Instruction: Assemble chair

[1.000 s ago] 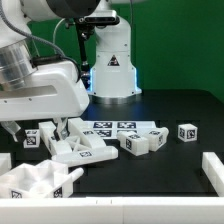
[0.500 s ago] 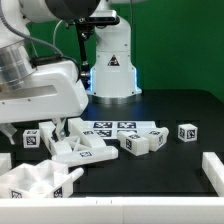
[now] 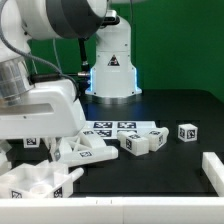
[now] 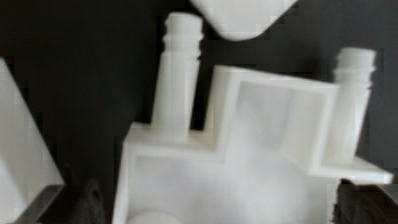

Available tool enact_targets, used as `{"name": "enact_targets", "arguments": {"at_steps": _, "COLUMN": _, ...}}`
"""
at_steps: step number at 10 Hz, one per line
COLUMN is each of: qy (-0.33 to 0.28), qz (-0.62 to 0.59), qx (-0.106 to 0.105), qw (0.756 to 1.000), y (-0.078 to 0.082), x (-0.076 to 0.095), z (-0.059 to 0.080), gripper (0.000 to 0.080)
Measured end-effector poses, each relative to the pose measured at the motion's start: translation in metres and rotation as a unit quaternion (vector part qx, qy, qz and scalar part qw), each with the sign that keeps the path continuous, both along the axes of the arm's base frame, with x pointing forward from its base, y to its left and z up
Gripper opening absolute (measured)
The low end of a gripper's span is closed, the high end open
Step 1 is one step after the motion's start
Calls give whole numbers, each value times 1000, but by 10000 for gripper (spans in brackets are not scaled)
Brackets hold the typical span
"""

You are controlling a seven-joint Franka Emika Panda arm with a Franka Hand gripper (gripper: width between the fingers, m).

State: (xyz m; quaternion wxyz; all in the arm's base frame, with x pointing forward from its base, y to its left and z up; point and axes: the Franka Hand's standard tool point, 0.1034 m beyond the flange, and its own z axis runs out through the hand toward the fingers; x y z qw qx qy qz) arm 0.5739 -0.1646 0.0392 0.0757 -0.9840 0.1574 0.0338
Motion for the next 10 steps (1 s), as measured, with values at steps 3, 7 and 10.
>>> {"name": "enact_targets", "arguments": {"at_steps": 3, "qy": -6, "qz": 3, "qx": -6, "qw": 1000, "y": 2, "x": 3, "z": -17, "gripper": 648}}
{"name": "enact_targets", "arguments": {"at_steps": 7, "qy": -15, "qz": 10, "qx": -11, "qw": 1000, "y": 0, "x": 5, "z": -23, "gripper": 504}}
{"name": "enact_targets", "arguments": {"at_steps": 10, "qy": -15, "qz": 10, "qx": -11, "qw": 1000, "y": 0, "x": 5, "z": -23, "gripper": 185}}
